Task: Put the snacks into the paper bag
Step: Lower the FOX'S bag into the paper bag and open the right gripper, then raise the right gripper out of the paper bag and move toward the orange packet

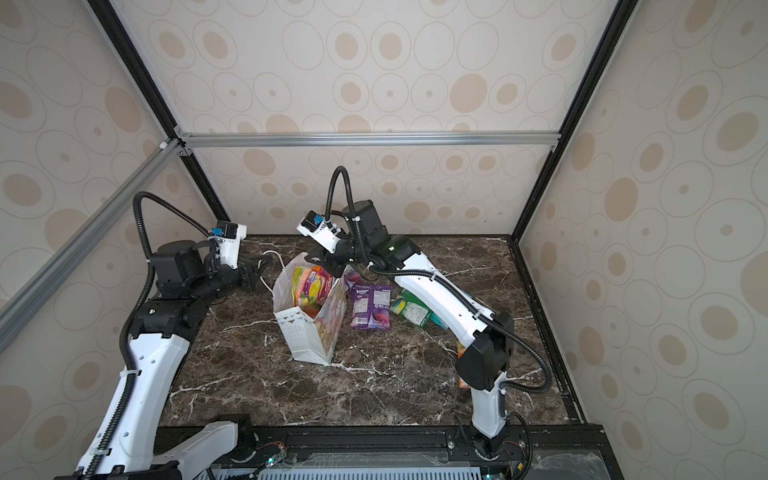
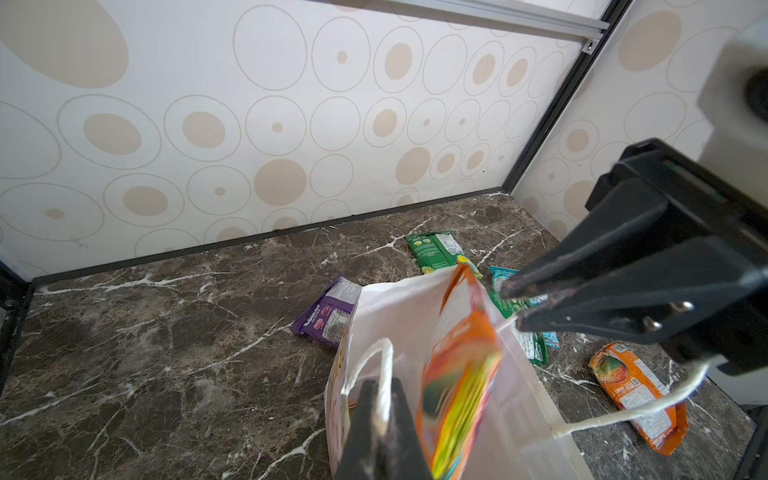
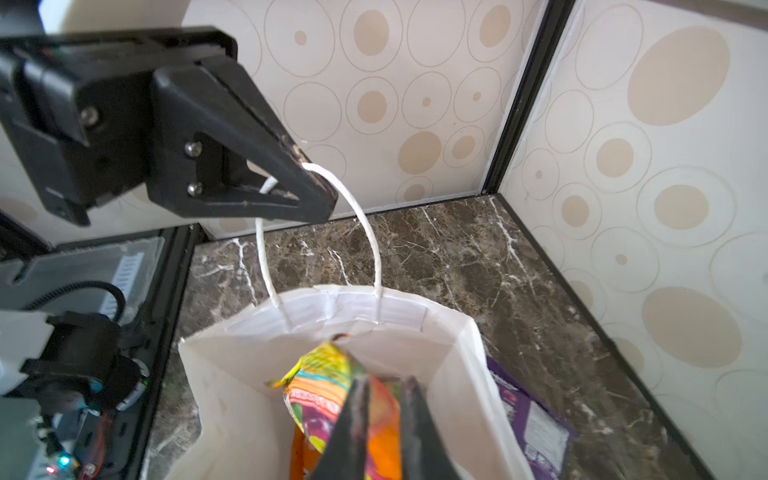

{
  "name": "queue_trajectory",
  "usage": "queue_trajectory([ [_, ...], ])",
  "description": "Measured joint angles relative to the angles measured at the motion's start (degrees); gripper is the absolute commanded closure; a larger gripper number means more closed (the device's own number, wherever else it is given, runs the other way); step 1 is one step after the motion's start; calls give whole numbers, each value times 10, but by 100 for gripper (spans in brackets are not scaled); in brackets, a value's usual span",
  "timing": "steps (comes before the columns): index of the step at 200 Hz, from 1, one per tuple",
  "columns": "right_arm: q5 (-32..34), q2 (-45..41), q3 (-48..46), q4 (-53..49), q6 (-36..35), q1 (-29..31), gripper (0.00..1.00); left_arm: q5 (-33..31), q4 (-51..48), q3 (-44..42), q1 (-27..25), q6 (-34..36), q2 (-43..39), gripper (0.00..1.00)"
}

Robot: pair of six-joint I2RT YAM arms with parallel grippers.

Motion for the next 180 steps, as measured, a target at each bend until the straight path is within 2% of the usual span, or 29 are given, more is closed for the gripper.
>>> queue_trajectory([
  [81,8,-2,-1,0,23,1,68,0,0,-1,0,0,0,100],
  [95,20,-8,-1,-6,37,2,65,0,0,-1,0,0,0,100],
  [126,81,-45,-4,-23,86,2,61,-3,0,-1,0,0,0,100],
  [163,184,-119,-5,-80,119,2,57,-8,0,-2,0,0,0,100],
  [180,230,-167,-35,-93,134,0,56,-10,0,-2,1,0,0,100],
])
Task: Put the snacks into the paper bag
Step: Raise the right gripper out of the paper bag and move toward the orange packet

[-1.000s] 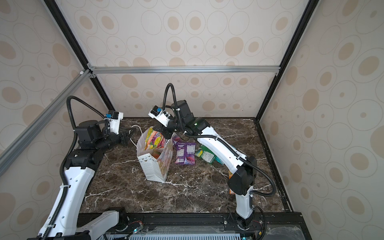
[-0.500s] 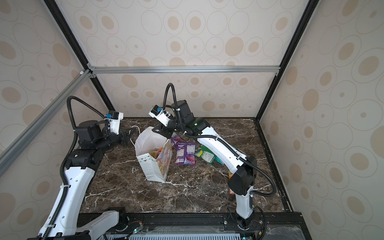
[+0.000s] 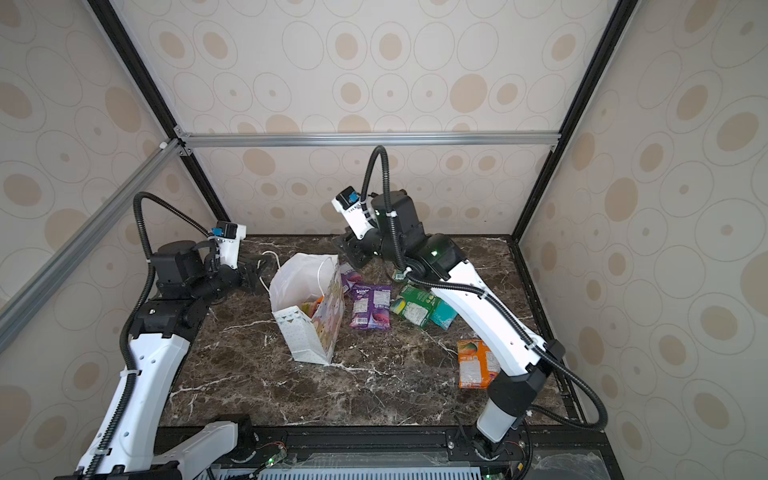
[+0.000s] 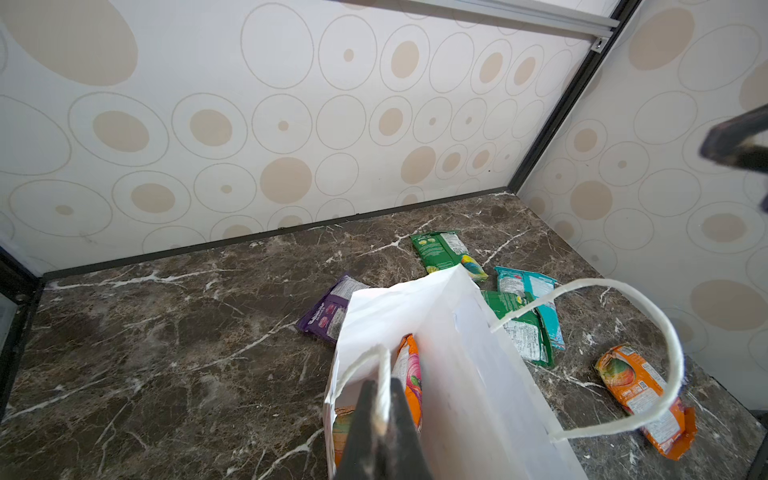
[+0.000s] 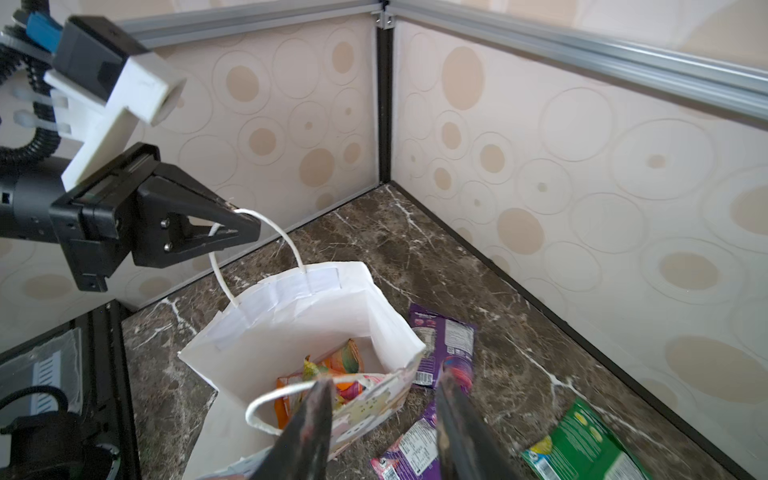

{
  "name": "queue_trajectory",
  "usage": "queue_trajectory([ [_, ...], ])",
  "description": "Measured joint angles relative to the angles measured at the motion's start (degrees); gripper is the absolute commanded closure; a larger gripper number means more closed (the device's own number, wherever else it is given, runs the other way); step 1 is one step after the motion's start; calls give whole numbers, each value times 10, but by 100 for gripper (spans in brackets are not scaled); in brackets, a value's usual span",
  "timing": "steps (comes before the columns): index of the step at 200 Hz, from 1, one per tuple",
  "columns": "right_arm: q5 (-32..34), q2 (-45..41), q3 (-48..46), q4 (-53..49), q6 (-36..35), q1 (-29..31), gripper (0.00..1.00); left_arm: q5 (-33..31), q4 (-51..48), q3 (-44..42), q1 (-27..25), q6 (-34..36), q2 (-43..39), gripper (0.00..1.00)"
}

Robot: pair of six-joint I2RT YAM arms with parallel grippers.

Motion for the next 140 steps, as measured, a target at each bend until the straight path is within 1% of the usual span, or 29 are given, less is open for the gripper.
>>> queue_trajectory([
  [32,69,-105,-115,-30,34,-10,55,-2,2,-1,1,-3,0,100],
  [74,155,-192,-232,-78,79,-26,58,-6,5,-3,5,-7,0,100],
  [106,215,-231,-285,-140,121,-44,57,-9,9,-4,6,-12,0,100],
  [140,263,-240,-331,-210,166,-68,57,-9,10,-4,6,-14,0,100],
])
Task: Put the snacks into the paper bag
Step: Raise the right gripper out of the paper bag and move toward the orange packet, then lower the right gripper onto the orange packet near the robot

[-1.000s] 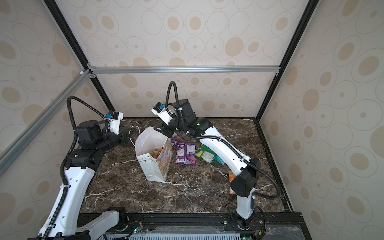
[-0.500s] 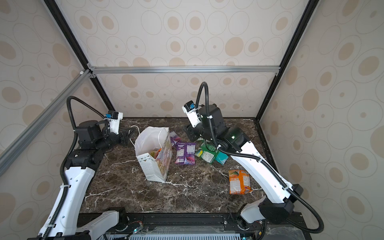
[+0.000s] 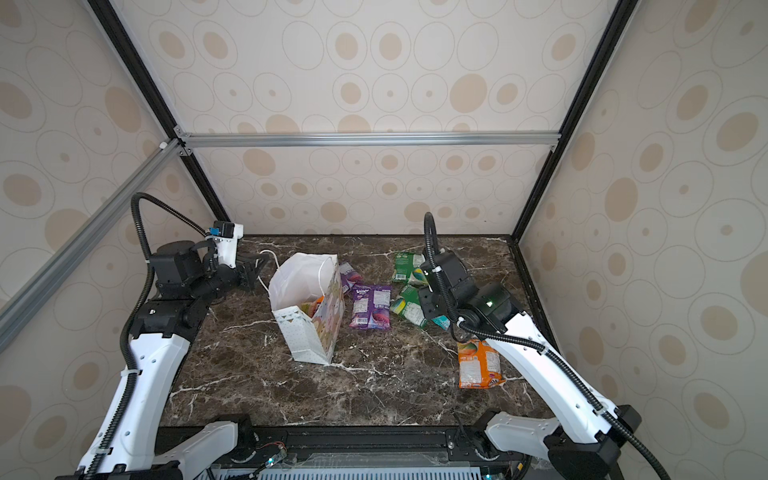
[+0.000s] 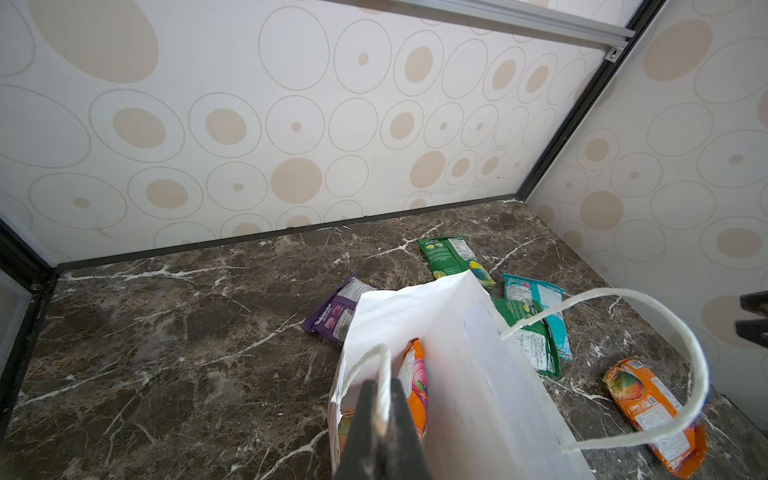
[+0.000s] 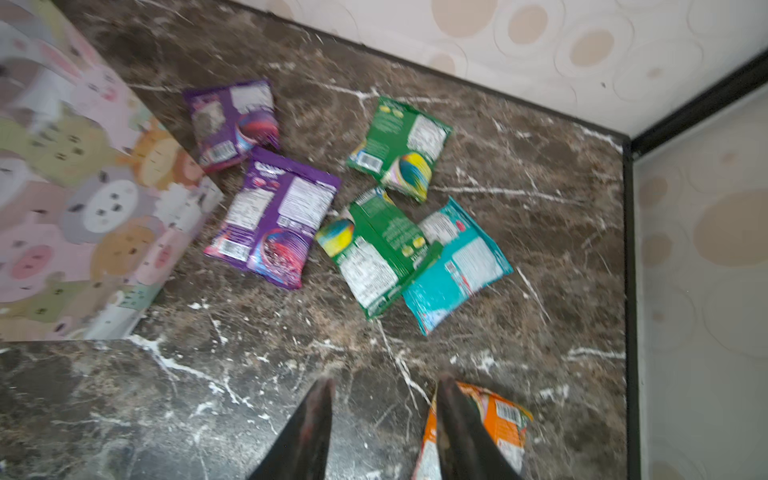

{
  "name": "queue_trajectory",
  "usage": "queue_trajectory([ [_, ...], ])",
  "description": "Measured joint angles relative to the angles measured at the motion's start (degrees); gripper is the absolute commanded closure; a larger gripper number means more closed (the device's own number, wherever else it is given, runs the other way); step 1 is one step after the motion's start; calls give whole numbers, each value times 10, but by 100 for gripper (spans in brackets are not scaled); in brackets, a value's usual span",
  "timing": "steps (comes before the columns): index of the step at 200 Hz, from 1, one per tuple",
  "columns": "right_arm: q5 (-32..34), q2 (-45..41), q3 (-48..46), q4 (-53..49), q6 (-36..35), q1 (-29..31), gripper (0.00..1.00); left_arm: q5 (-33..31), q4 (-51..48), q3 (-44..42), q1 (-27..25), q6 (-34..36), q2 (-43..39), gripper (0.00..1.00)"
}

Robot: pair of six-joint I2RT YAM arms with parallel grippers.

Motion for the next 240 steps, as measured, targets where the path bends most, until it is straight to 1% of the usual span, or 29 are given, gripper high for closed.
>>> queue_trajectory([
  [29,28,43,2,-71,37,-8,58,0,0,0,0,-1,0,100],
  [63,20,113,-2,-130,78,-7,58,0,1,0,0,-2,0,100],
  [104,-5,123,-80,-167,126,-7,56,0,2,0,0,-2,1,100],
  [114,-18,118,-106,-165,138,-5,53,0,2,0,1,-2,1,100],
  [143,-72,69,-212,-130,183,0,53,0,2,0,1,-2,1,100],
  [156,-86,46,-248,-124,206,1,53,0,2,0,1,-2,1,100],
  [180,-85,34,-273,-122,245,2,47,5,2,0,1,-2,1,100],
  [188,-83,35,-279,-116,254,2,47,7,2,0,1,-2,1,100],
  [200,-80,37,-293,-101,269,2,46,9,2,0,1,-2,1,100],
  [240,-72,47,-342,-45,304,0,40,13,2,0,1,-3,1,100],
])
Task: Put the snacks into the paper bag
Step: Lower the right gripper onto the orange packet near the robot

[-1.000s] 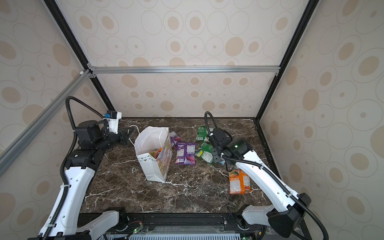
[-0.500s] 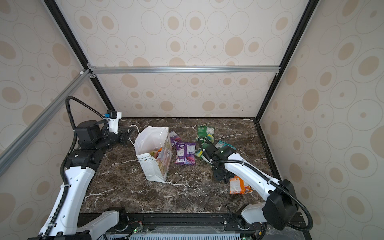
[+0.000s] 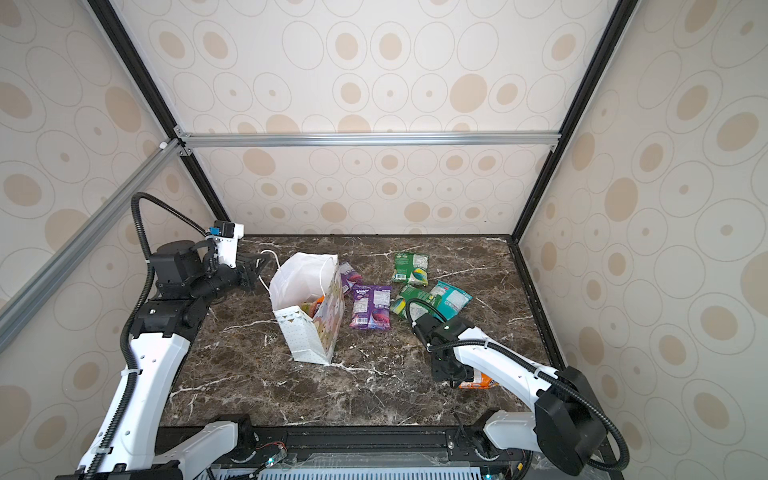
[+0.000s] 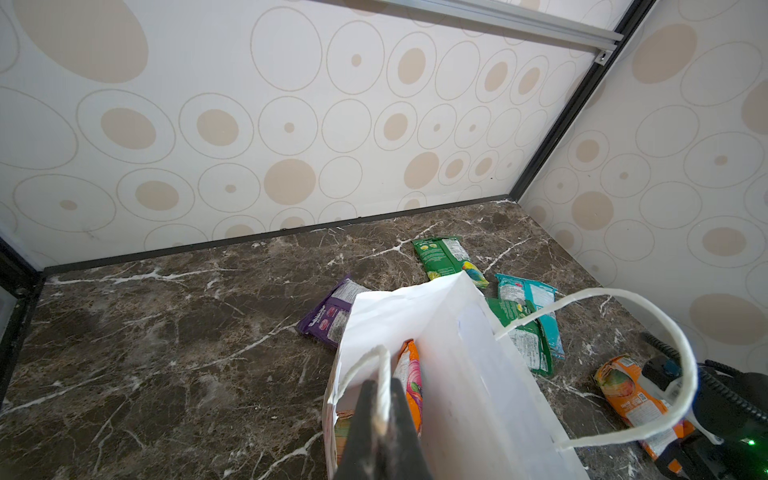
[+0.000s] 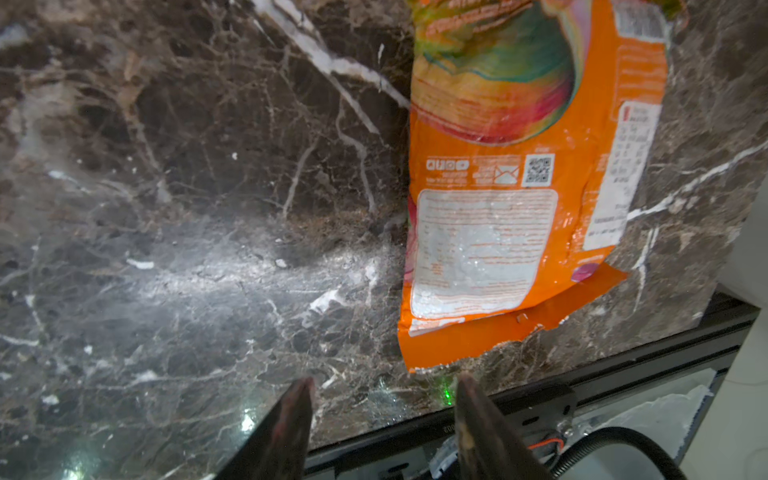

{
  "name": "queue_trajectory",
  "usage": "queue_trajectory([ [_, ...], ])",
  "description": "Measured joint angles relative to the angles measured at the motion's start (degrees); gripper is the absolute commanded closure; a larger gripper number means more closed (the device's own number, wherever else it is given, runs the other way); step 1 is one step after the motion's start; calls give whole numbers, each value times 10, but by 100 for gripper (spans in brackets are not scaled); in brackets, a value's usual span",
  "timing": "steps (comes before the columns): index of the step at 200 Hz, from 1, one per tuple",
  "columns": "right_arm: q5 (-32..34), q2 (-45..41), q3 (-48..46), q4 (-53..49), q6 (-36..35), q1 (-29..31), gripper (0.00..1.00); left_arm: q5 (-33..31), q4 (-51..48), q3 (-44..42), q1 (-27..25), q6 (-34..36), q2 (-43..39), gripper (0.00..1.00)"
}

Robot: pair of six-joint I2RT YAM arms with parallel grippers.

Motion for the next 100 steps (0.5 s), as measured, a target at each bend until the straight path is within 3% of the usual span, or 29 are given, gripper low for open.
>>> queue_trajectory([
  [49,42,-45,-31,42,21,-28,30,7,0,0,0,-3,0,100],
  [100,13,-80,-78,94,-8,-129,27,9,7,-13,0,-15,-3,100],
])
